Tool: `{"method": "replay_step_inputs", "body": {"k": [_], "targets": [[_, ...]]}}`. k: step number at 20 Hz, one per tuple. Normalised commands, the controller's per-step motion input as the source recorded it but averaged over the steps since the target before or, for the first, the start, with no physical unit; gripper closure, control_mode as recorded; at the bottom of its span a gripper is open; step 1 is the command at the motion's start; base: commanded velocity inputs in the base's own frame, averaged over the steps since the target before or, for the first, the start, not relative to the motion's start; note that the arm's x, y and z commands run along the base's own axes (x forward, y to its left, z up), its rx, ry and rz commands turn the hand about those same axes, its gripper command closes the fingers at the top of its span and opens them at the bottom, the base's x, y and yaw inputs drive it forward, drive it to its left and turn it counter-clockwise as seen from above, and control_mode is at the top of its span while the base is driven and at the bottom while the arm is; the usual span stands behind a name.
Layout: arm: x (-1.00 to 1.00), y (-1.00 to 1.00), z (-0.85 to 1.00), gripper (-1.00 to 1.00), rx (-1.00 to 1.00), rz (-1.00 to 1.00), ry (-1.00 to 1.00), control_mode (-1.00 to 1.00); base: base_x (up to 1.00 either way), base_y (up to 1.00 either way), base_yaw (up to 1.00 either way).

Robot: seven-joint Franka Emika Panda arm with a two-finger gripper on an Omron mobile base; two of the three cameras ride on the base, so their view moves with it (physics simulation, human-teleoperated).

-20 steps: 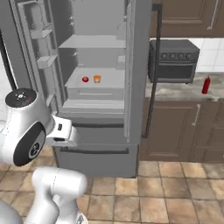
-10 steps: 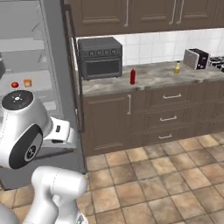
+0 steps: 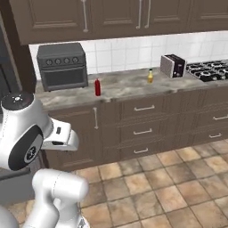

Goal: Place the mustard and ketchup from the counter to the top shelf of the fridge. If the existing items in the fridge are on the top shelf, move them to other shelves.

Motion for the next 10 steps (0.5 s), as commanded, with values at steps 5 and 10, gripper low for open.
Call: {"method": "replay_step_inputs", "body": {"k": [5,10], "targets": [[0.00,0.00,0.00,-1.00,0.00,0.00,0.00,1.00,1.00,-0.72,0.02],[0.00,0.00,0.00,-1.00,0.00,0.00,0.00,1.00,1.00,-0.16,0.08]]}}
